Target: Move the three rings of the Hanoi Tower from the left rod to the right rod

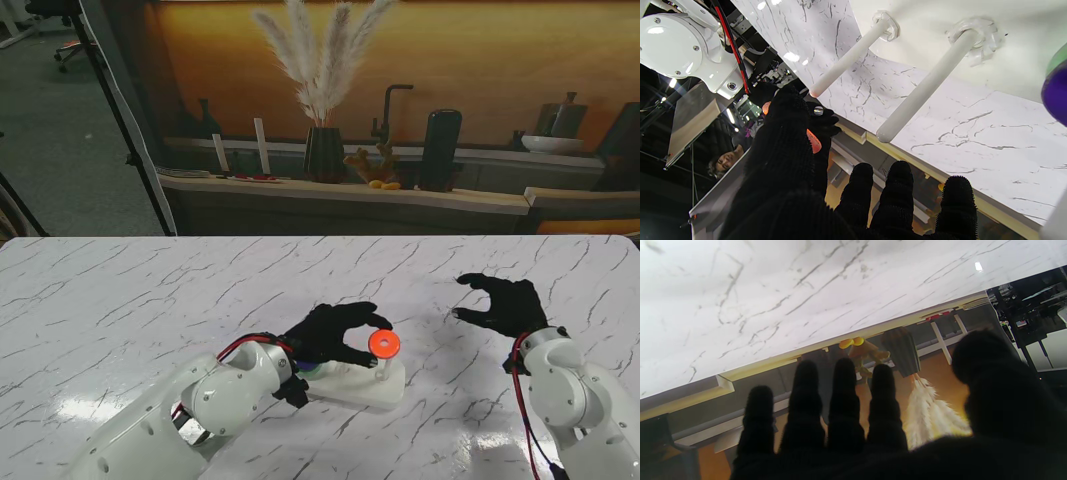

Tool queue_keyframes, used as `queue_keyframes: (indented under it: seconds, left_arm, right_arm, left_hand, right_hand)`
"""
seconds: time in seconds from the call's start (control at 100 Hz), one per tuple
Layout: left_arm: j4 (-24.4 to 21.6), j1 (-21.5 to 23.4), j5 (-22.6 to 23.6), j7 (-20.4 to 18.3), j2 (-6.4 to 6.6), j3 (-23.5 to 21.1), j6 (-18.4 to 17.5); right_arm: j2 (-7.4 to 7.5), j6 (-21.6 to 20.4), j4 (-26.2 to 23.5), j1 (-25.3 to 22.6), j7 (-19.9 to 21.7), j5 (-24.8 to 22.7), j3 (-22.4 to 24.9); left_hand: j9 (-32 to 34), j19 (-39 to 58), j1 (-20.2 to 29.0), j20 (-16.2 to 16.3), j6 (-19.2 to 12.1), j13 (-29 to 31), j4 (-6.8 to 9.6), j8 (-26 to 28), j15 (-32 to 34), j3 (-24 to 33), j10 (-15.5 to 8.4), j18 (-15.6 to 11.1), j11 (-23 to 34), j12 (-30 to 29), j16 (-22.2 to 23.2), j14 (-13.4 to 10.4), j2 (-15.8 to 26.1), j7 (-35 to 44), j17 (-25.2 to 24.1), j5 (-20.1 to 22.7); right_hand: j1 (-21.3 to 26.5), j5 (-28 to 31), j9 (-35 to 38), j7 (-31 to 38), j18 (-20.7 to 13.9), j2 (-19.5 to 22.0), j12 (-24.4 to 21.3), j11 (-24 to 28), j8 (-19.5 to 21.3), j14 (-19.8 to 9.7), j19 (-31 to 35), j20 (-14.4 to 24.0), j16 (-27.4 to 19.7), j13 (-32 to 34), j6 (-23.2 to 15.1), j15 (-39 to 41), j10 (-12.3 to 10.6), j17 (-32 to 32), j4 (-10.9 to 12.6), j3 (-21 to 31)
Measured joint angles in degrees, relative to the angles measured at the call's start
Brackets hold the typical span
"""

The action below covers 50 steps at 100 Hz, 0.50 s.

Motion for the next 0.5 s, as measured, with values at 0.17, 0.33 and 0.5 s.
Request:
queue_keyframes:
  seconds: [0.17,0.33,0.5]
  left_arm:
    - [0.8,-1.0,-0.1,0.3,-0.25,1.0,0.0]
    - [1.7,-1.8,-0.6,0.4,-0.49,1.9,0.1]
    - [2.8,-2.6,-1.2,0.4,-0.7,2.8,0.1]
  right_arm:
    - [-0.01,0.0,0.3,-0.1,0.0,0.0,0.5]
    - [0.0,0.0,0.5,-0.2,0.0,0.0,0.5]
    - [0.0,-0.1,0.7,-0.2,-0.2,0.0,0.6]
  left_hand:
    - [0.0,0.0,0.0,0.0,0.0,0.0,0.0,0.0,0.0,0.0,0.0,0.0,0.0,0.0,0.0,0.0,0.0,0.0,0.0,0.0]
    - [0.0,0.0,0.0,0.0,0.0,0.0,0.0,0.0,0.0,0.0,0.0,0.0,0.0,0.0,0.0,0.0,0.0,0.0,0.0,0.0]
    - [0.0,0.0,0.0,0.0,0.0,0.0,0.0,0.0,0.0,0.0,0.0,0.0,0.0,0.0,0.0,0.0,0.0,0.0,0.0,0.0]
  right_hand:
    - [0.0,0.0,0.0,0.0,0.0,0.0,0.0,0.0,0.0,0.0,0.0,0.0,0.0,0.0,0.0,0.0,0.0,0.0,0.0,0.0]
    - [0.0,0.0,0.0,0.0,0.0,0.0,0.0,0.0,0.0,0.0,0.0,0.0,0.0,0.0,0.0,0.0,0.0,0.0,0.0,0.0]
    - [0.0,0.0,0.0,0.0,0.0,0.0,0.0,0.0,0.0,0.0,0.0,0.0,0.0,0.0,0.0,0.0,0.0,0.1,0.0,0.0]
